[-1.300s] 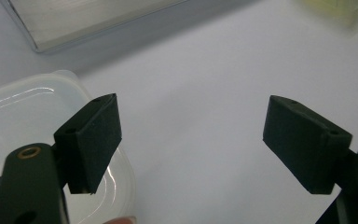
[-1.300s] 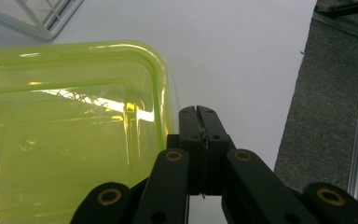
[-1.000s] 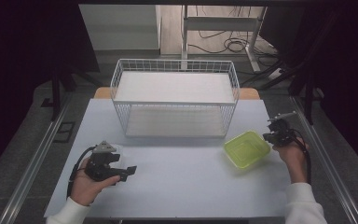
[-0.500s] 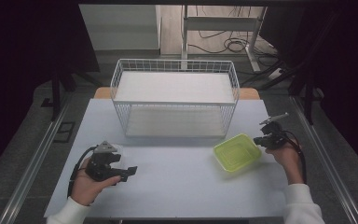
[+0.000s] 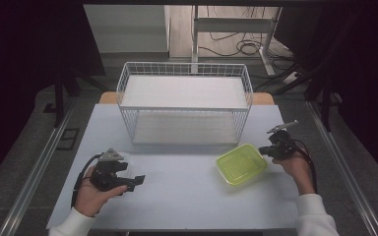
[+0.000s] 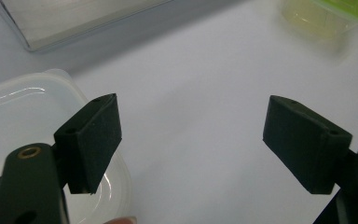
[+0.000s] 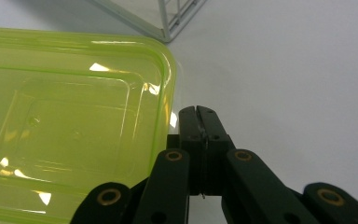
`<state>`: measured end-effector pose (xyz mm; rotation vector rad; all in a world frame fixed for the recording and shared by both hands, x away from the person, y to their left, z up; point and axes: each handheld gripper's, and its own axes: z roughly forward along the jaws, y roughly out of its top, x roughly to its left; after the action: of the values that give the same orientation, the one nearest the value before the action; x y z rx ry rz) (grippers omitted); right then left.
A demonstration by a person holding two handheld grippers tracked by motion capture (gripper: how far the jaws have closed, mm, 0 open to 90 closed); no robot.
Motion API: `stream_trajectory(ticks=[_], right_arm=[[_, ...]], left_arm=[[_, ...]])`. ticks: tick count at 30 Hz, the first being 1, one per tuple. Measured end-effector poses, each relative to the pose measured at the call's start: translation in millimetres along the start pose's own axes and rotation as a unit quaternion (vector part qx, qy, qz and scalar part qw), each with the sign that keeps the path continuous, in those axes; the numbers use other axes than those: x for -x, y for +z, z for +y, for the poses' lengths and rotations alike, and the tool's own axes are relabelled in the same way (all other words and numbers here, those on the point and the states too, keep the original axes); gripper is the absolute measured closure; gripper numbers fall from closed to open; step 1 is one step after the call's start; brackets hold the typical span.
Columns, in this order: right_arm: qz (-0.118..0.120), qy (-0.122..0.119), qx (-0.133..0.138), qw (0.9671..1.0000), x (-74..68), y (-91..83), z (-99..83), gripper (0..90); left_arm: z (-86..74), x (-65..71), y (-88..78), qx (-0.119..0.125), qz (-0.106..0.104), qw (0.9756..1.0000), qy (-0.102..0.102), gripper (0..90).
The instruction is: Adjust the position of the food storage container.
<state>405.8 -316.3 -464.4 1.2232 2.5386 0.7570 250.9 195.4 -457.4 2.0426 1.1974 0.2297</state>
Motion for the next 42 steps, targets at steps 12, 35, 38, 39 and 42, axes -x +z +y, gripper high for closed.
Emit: stream_trajectory(ticks=[12,35,38,39,42], right_arm=[[0.016,0.001,-0.005,0.9999,-29.0,4.1,0.8,89.0],[0.082,0.013,-0.015,0.9964,-104.6,20.8,-2.4,89.1],[0.084,0.003,-0.015,0.9964,-113.3,20.7,-0.8,89.1],[0.088,-0.002,-0.013,0.9960,-117.3,20.2,0.3,89.1],[0.104,-0.007,-0.008,0.9945,-125.2,19.2,2.0,89.1]], left_arm=[[-0.2,1.6,2.1,-0.004,-0.001,1.0000,0.002,19.1],[0.6,3.6,3.6,-0.007,-0.003,0.9999,0.009,19.2],[0.2,3.5,4.4,-0.008,-0.003,0.9999,0.008,19.2],[0.1,3.5,4.6,-0.008,-0.003,0.9999,0.008,19.2],[0.1,3.7,4.9,-0.009,-0.003,0.9999,0.009,19.2]])
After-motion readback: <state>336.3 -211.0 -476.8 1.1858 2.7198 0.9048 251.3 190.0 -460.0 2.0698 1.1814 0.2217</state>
